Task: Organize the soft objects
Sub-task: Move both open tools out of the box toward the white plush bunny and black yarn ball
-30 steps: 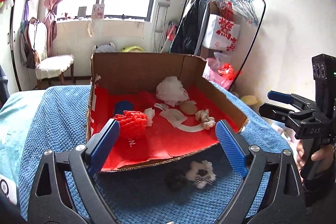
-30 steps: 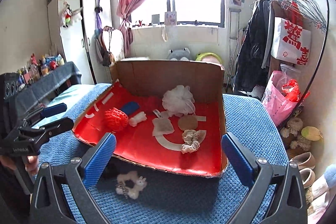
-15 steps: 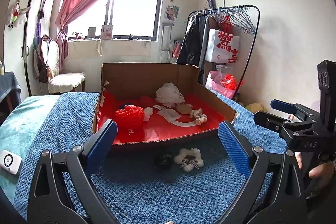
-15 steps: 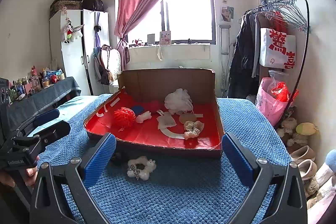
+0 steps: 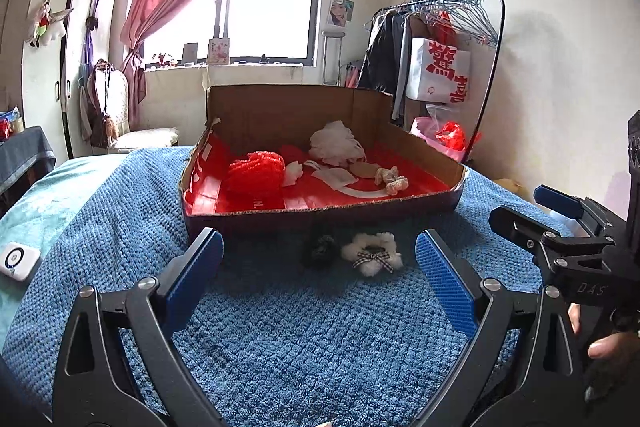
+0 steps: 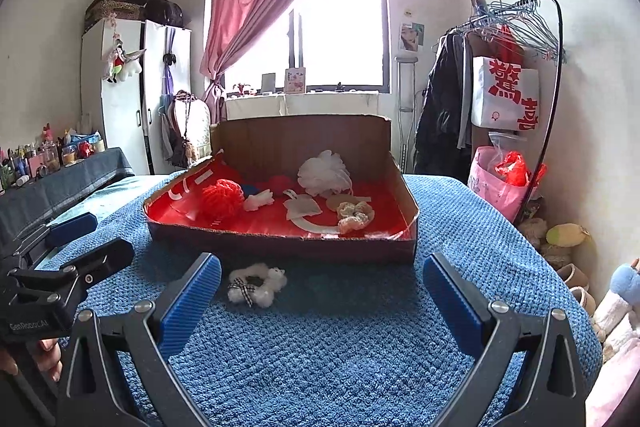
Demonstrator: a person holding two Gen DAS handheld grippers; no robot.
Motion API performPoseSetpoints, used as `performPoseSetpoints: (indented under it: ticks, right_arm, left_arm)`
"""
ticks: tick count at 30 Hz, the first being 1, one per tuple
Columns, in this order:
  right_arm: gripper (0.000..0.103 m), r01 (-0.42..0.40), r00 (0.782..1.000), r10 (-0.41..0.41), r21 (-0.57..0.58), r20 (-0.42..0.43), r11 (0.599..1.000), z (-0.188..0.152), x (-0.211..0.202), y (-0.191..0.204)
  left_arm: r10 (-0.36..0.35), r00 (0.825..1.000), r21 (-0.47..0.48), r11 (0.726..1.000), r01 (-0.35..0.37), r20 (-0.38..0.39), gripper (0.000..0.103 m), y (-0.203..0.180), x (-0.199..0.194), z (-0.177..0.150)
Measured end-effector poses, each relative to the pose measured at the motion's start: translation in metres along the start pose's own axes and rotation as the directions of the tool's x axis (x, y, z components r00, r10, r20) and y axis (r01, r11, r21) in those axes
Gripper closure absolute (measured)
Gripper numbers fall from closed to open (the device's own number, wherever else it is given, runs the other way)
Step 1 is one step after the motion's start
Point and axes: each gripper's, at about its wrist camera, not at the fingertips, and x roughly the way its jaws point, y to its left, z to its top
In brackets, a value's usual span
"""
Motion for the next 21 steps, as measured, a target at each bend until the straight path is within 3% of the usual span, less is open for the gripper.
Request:
performPoseSetpoints:
  ticks: [11,21]
  right_arm:
    - [0.000,0.039,0.994,-0.035,0.036,-0.104,0.999,-0.046,0.025,0.002]
    - [0.000,0.039,0.990,-0.032,0.046,-0.137,0.998,-0.055,0.032,0.004]
  left_arm:
    - [0.024,0.998,-0.018,1.000,-0.026,-0.066,0.004,0.006,0.017,-0.032]
    - [0.042,0.992,-0.029,0.999,-0.046,-0.115,0.004,0.011,0.026,-0.041]
